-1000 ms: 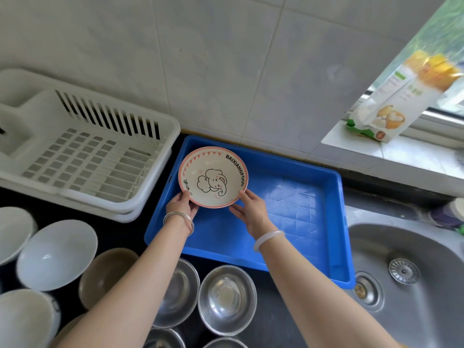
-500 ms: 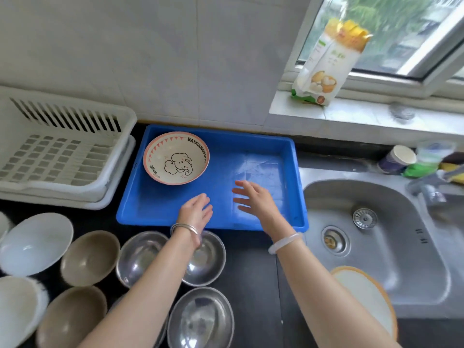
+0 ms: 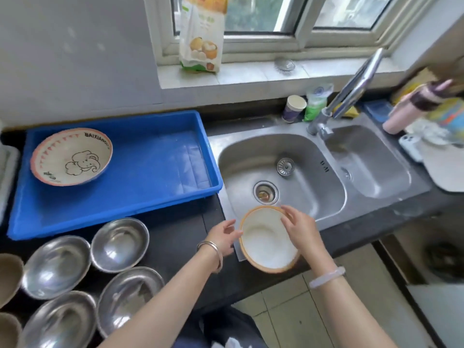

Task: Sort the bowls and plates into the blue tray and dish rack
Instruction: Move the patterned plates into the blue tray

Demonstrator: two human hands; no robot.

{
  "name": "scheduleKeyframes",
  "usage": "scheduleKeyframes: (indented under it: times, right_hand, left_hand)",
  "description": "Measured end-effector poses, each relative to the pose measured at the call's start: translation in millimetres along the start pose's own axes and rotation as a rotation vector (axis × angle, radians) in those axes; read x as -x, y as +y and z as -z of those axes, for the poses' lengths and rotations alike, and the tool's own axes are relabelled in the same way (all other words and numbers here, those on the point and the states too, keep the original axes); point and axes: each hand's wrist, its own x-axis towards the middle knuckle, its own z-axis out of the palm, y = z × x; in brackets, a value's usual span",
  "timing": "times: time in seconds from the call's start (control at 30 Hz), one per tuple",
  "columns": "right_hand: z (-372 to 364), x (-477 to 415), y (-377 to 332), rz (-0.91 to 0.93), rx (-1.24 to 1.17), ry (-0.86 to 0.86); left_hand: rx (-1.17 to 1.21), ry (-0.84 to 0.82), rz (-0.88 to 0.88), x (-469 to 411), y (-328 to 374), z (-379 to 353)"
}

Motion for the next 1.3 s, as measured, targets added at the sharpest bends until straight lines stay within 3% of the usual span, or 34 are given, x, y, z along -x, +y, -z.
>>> scheduleKeyframes:
  times: [0.1,0.27,0.5,0.83,1.3]
  right_hand:
    - [3,7,22,-0.071,-0.034,-0.007]
    - [-2,16,38,-0.166,-0.168,0.007]
    - [0,10,19,-0.127,-0.195,0.015]
    - [-19,-19,-111,0.048,-0.490,-0.039]
    - [-127,-66,-309,0.274,-0.430,-0.213]
  left_hand:
    - [0.030,-0.031,0.081,-6,-10,-17]
    - [0.040,0.036,0.067,-14,-20,-28]
    - [0.010,0.069,-0.012,-6,-7,-2]
    - [0.189,0.227,-0.196,25,47,117]
    - [0.536,0.672,-0.371,29,69,278]
